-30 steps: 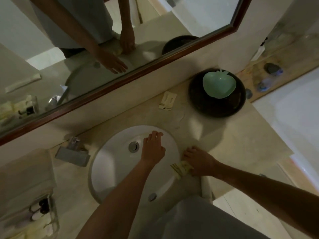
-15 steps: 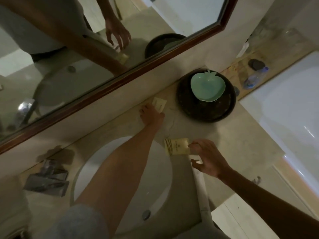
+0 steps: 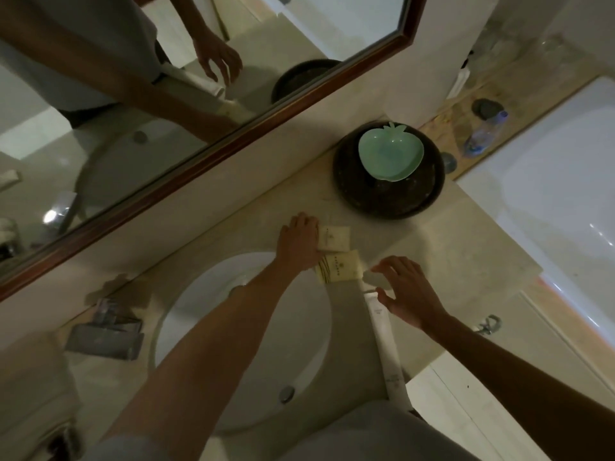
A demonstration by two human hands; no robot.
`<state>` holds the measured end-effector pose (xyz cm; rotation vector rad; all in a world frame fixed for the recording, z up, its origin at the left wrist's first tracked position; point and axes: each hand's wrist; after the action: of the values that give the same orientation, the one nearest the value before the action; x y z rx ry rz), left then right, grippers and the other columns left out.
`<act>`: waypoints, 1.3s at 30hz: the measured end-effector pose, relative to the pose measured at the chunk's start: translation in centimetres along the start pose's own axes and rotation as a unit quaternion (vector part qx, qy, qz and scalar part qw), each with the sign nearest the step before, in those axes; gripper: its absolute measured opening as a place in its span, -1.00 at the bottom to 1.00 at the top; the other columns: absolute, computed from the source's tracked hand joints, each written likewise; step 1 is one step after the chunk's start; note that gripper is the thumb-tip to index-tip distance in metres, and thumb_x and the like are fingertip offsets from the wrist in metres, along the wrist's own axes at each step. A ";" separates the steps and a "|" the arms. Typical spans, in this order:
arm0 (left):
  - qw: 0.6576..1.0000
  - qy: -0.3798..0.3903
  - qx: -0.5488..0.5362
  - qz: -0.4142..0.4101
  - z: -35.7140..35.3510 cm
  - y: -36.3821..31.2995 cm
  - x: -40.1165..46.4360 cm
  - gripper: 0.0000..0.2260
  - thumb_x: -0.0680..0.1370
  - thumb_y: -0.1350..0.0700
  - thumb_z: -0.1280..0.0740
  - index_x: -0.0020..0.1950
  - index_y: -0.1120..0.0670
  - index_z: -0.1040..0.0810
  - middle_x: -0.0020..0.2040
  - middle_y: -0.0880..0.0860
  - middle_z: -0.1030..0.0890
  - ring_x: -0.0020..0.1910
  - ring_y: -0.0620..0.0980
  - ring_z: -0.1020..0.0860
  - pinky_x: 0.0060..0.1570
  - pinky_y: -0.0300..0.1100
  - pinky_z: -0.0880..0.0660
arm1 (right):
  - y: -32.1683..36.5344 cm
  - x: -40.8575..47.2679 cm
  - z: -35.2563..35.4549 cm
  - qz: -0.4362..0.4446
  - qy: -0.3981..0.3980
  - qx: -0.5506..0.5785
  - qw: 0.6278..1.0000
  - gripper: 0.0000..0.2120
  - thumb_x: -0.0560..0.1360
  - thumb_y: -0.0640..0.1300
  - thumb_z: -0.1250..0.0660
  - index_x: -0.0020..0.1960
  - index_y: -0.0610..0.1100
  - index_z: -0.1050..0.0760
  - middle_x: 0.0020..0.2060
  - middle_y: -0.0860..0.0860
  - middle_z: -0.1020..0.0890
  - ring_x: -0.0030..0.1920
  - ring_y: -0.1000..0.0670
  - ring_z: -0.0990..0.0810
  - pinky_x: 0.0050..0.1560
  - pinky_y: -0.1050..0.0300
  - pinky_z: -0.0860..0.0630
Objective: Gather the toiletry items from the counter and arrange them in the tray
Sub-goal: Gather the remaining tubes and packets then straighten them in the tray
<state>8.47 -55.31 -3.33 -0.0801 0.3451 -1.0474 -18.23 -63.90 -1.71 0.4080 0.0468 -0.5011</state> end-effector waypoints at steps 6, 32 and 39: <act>0.995 0.049 -0.033 -0.077 -0.3 0.6 -0.6 -0.16 0.39 -0.28 -0.41 0.51 0.08 -0.17 0.45 0.12 -0.29 0.39 0.14 -0.26 0.35 0.11 -0.20 | 0.4 -2.3 -0.2 -0.014 -0.018 -0.002 1.000 -0.58 0.41 -0.04 -0.44 0.24 -0.04 -0.49 0.19 -0.02 -0.52 0.23 -0.07 -0.44 0.29 -0.05 -0.36; 0.989 0.016 -0.134 0.064 -2.4 -9.6 -7.3 -0.85 0.57 0.12 -0.13 0.04 0.13 -0.44 -0.09 0.12 -0.58 -0.13 0.14 -0.56 -0.25 -0.10 -0.38 | -0.7 -11.2 -2.5 -0.076 0.002 0.026 0.997 -0.69 0.41 -0.18 -0.42 0.14 -0.09 -0.52 0.10 -0.02 -0.54 0.14 -0.07 -0.46 0.16 -0.02 -0.44; 0.998 0.010 -0.057 -0.023 -4.7 -8.6 -8.5 -0.34 0.32 -0.13 -0.37 0.35 0.06 -0.29 0.26 0.10 -0.38 0.19 0.13 -0.37 0.17 0.05 -0.35 | 0.0 -12.1 -2.8 -0.134 0.005 0.032 0.990 -0.74 0.43 -0.01 -0.41 0.08 -0.05 -0.52 0.04 0.03 -0.51 0.06 -0.07 -0.48 0.04 0.03 -0.43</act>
<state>-4.06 -51.88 -3.78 -0.1806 0.4240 -1.0736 -28.68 -57.32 -2.52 0.4698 0.0955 -0.7674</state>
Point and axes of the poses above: each hand's wrist, its own x-axis towards the middle knuckle, its own z-axis out of the back of the hand, y = z × x
